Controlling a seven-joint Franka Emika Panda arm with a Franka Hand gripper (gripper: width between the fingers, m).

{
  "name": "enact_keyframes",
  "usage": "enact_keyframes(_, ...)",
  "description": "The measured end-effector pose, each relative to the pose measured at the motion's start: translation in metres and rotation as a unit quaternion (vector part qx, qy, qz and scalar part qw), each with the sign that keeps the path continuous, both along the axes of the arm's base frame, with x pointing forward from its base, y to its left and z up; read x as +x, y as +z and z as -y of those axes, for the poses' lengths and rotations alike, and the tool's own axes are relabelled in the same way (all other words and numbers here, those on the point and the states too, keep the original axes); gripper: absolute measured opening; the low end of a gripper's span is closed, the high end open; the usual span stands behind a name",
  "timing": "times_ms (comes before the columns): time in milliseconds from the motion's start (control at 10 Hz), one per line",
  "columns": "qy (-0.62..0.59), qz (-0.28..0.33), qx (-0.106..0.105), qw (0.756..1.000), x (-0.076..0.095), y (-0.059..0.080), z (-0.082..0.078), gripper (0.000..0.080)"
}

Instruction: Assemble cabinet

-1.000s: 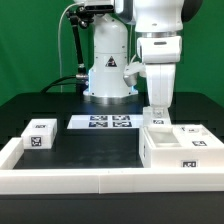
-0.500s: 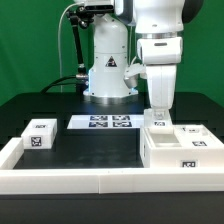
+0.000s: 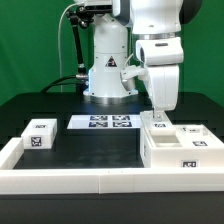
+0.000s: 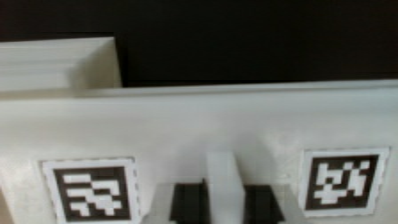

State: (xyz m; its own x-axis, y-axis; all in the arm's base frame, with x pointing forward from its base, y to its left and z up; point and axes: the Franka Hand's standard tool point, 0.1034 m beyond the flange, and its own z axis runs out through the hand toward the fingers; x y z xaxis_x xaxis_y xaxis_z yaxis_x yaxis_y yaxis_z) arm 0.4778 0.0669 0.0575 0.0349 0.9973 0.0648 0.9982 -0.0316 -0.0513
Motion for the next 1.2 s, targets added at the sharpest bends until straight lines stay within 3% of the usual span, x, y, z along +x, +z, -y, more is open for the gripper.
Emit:
enact_keyframes(400,0.0,0.002,0.002,1.0,0.005,0.0,0.0,0.0073)
enact_keyframes(1200,-0.001,0.023,0.023,0.999,0.091,-0.003,0.003,0.0073)
